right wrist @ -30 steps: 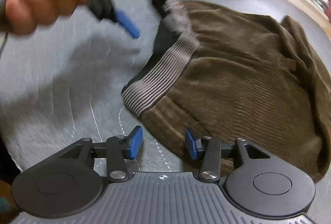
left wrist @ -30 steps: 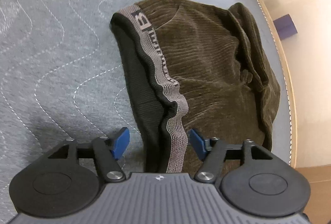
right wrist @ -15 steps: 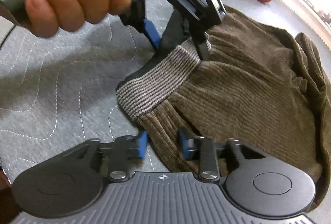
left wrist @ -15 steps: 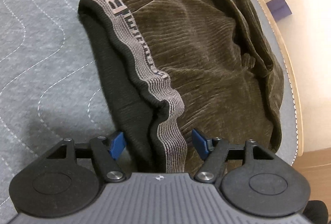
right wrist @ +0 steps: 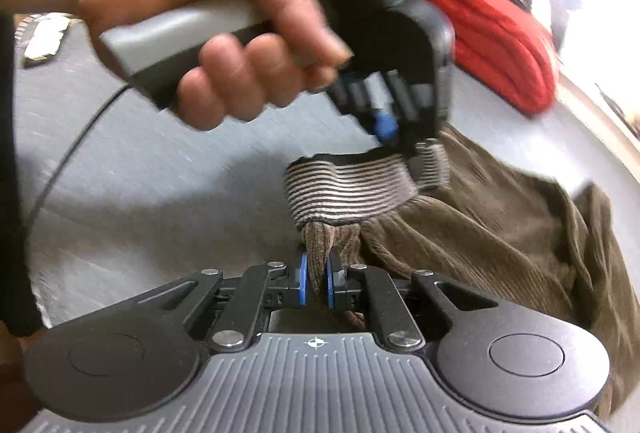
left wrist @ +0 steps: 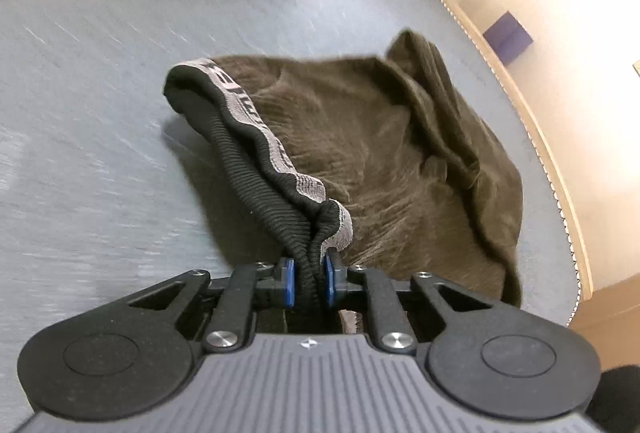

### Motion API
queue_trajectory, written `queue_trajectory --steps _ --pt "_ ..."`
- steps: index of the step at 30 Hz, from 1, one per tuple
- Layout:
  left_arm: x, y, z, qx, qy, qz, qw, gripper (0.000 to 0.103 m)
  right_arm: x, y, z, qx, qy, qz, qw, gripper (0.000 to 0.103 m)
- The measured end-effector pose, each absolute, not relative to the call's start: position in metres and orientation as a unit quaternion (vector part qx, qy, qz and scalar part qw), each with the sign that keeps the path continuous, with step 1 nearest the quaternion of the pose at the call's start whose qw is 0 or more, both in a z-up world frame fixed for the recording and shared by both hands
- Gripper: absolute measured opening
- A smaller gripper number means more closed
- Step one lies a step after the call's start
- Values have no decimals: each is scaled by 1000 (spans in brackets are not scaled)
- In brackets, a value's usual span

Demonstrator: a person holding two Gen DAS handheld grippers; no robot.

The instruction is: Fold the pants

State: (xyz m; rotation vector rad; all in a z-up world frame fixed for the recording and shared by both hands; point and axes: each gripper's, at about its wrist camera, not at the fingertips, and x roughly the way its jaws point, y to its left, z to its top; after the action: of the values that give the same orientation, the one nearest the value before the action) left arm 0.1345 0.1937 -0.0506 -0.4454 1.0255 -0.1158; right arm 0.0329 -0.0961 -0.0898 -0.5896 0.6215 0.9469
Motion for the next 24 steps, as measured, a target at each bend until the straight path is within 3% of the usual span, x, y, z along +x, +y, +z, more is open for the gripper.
queue_trajectory --steps 13,15,18,24 --pt "27 329 -19 -177 511 57 839 17 -59 58 -49 -243 279 550 749 9" --pt "29 330 -17 -158 520 86 835 19 -60 73 -52 -254 291 533 753 14" --pt "36 318 -7 -107 516 121 842 28 -51 66 -55 -243 312 516 760 19" --pt "50 287 16 -110 487 85 863 32 13 -22 -32 -203 335 458 798 30"
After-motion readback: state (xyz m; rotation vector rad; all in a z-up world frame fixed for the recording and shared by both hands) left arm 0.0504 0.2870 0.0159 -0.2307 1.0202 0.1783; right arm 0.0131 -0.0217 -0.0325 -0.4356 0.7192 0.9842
